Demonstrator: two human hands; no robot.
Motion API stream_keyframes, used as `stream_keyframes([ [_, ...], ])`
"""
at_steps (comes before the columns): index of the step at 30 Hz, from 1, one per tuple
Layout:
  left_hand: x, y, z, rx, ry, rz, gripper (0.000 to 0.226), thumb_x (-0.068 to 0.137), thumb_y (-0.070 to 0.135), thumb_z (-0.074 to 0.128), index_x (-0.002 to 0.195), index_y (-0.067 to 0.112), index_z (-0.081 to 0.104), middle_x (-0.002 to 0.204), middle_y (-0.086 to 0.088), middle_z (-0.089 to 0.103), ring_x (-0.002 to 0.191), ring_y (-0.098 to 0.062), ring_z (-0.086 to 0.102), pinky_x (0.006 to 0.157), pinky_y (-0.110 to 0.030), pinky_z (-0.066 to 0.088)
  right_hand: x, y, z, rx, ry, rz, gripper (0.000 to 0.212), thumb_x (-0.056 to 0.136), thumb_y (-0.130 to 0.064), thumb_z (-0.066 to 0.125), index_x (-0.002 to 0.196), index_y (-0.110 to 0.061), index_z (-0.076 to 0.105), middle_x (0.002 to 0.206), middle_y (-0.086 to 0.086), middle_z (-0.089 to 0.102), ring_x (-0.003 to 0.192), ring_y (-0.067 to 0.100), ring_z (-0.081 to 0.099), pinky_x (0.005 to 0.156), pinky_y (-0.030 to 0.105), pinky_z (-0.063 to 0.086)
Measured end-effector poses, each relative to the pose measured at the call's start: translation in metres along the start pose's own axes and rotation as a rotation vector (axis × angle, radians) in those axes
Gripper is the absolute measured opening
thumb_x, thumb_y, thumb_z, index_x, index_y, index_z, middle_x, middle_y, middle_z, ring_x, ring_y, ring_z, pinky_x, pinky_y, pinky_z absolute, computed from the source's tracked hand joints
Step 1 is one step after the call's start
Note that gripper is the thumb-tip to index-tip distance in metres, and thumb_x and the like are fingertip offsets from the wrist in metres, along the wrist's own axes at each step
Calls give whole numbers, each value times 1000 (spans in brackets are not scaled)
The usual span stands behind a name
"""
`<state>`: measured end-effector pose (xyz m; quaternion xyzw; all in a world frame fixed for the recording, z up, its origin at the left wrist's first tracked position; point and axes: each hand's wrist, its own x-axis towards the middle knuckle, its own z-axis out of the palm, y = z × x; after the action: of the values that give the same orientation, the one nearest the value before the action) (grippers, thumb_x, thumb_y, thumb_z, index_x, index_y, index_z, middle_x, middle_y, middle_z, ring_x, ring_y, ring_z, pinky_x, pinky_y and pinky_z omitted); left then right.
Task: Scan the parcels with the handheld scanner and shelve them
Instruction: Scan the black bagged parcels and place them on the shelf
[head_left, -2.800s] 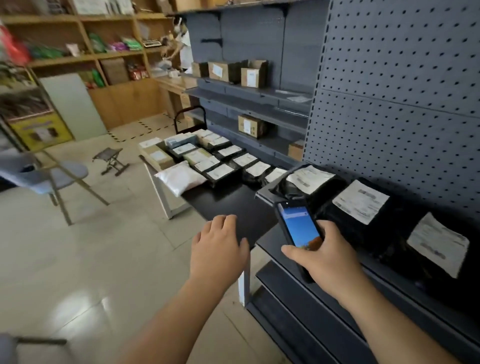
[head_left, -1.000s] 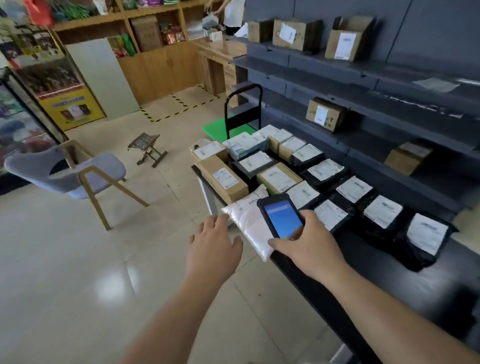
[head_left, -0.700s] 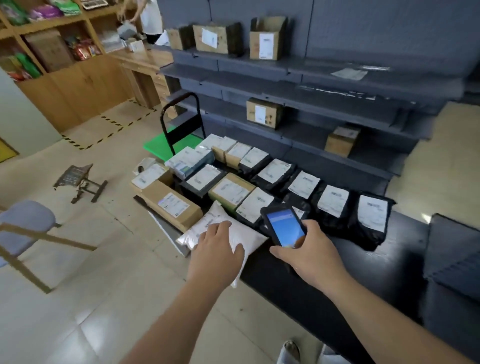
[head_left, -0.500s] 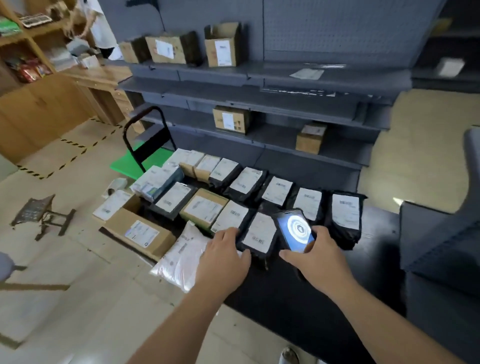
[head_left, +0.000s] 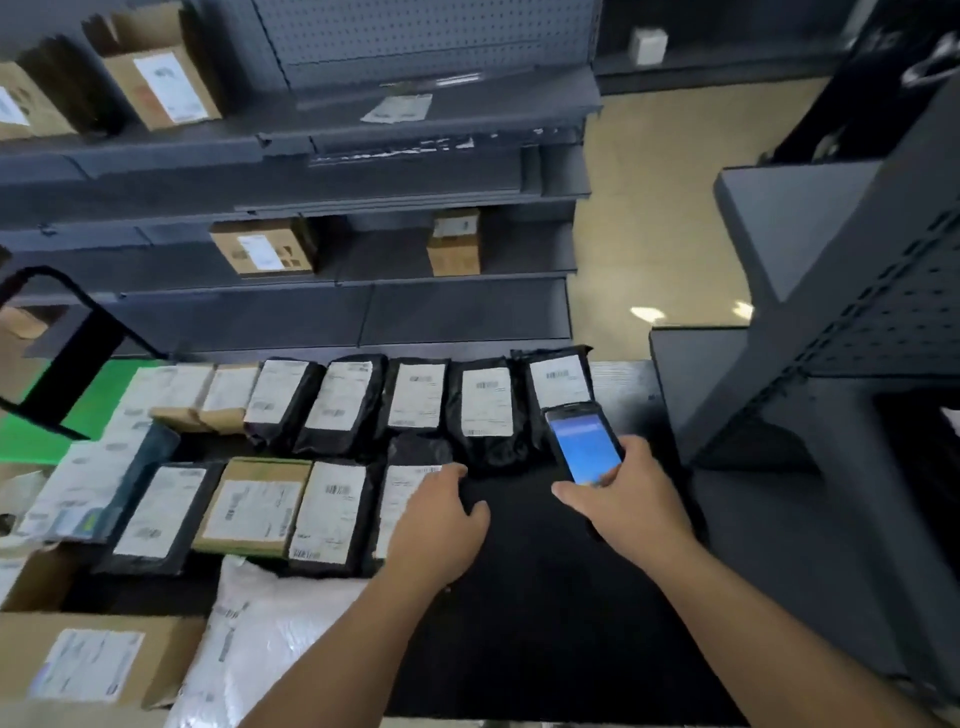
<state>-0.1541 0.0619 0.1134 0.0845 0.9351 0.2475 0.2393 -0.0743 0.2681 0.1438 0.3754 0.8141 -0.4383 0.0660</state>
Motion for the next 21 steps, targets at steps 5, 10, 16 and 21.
stream_keyframes([
  [5,60,9,4,-2,-92,75,58,102,39,60,155,21,43,154,-1,50,134,-21,56,101,-32,45,21,0,9,13,111,82,90,73,-50,87,144,-20,40,102,-5,58,84,13,64,74,41,58],
  [10,110,21,18,-23,-162,63,53,101,35,60,150,17,50,144,-3,60,124,-23,61,94,-31,46,42,11,22,-6,154,144,95,72,-51,87,147,-20,39,111,-2,59,91,16,63,70,37,52],
  [16,164,36,41,-32,-226,4,53,101,35,56,150,15,49,146,-5,59,126,-26,60,91,-31,45,79,25,34,-27,160,202,99,67,-56,88,146,-21,40,115,-2,59,91,17,64,76,43,60],
  [21,203,49,65,-48,-247,-61,41,103,34,53,138,11,54,133,-9,63,107,-27,58,89,-37,49,113,37,41,-46,133,251,101,68,-57,88,147,-21,37,116,-2,60,93,19,65,77,42,59],
])
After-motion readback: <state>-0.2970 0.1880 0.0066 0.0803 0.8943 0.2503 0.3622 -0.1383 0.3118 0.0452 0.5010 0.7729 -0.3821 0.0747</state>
